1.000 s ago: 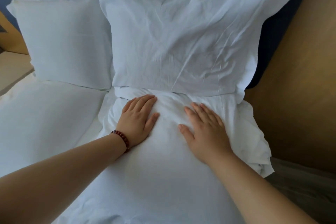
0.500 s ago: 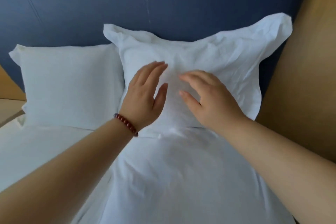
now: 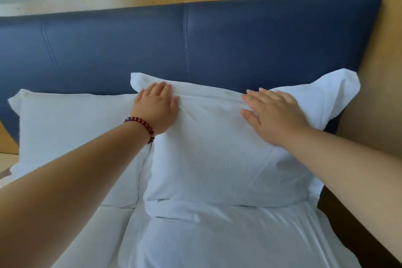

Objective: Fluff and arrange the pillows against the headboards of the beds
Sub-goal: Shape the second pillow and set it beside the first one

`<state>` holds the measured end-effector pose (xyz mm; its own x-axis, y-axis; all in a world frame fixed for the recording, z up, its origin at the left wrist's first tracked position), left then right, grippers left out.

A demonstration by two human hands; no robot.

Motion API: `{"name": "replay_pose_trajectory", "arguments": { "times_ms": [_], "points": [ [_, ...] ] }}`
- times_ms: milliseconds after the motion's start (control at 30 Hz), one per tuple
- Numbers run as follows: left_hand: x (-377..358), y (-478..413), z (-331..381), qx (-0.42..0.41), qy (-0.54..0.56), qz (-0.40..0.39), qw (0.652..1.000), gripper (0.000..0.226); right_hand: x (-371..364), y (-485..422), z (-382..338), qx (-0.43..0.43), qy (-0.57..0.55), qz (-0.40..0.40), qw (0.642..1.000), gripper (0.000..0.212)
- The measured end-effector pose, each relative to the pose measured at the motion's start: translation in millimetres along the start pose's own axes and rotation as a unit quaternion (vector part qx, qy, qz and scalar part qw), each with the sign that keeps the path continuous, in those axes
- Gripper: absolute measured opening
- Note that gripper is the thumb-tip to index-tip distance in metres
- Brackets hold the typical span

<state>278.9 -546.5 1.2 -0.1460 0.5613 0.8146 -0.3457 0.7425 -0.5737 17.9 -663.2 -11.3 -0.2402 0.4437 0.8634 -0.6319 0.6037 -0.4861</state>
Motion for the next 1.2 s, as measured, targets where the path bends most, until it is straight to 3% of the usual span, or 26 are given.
{"name": "replay_pose_trajectory", "arguments": {
  "times_ms": [100,167,267,467,600,667,800,900,1067,1200],
  "points": [
    [16.2,7.9,12.8,-0.148,0.056,0.064,0.985,0.055,9.8,-0.7,-12.7,0.006,-0.023,0.075,0.997,0.051],
    [17.7,10.7,23.2,-0.226,0.068,0.009,0.972,0.062,18.3,-5.6,-25.3,0.044,-0.050,0.114,0.991,0.055],
    [10.9,-4.3,28.3,-0.204,0.052,-0.078,0.974,0.055,18.1,-13.0,-27.3,0.008,-0.039,0.024,0.999,0.055],
    [12.7,-46.0,15.1,-0.114,0.019,-0.044,0.992,0.037,14.8,-9.2,-17.2,-0.045,-0.050,-0.021,0.997,0.053],
    [15.4,-50.9,12.9,-0.107,0.097,-0.072,0.987,0.049,20.1,0.2,-21.2,-0.057,-0.098,-0.021,0.993,0.051],
    [22.4,-55.6,12.0,-0.094,0.109,-0.127,0.981,0.052,25.0,8.4,-24.2,-0.050,-0.109,-0.005,0.993,0.052],
    [42.2,-65.5,11.9,-0.112,0.043,-0.234,0.965,0.025,38.3,29.9,-26.4,-0.018,-0.121,0.019,0.992,0.055],
    [60.1,-65.1,12.9,-0.130,0.108,-0.231,0.958,0.010,46.2,45.2,-18.5,-0.010,-0.149,0.023,0.989,0.054],
    [79.0,-49.6,26.9,-0.171,0.125,-0.170,0.962,0.021,58.5,54.5,-6.8,-0.015,-0.162,0.006,0.987,0.052],
    [94.2,-28.2,31.6,-0.185,0.142,-0.156,0.960,0.021,72.7,51.4,-12.6,-0.023,-0.140,-0.007,0.990,0.066]
  ]
}}
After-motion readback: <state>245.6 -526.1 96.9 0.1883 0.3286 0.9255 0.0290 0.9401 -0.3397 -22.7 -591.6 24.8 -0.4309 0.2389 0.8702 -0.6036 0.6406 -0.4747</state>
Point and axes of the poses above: each hand's wrist, its own y-axis away from the middle knuckle, its own x-axis out of the back of the hand, z = x × y, the point moved 2 cm from there along -y, towards the middle knuckle, and after that the axes turned 2 degrees about x, right-handed, at the moved point
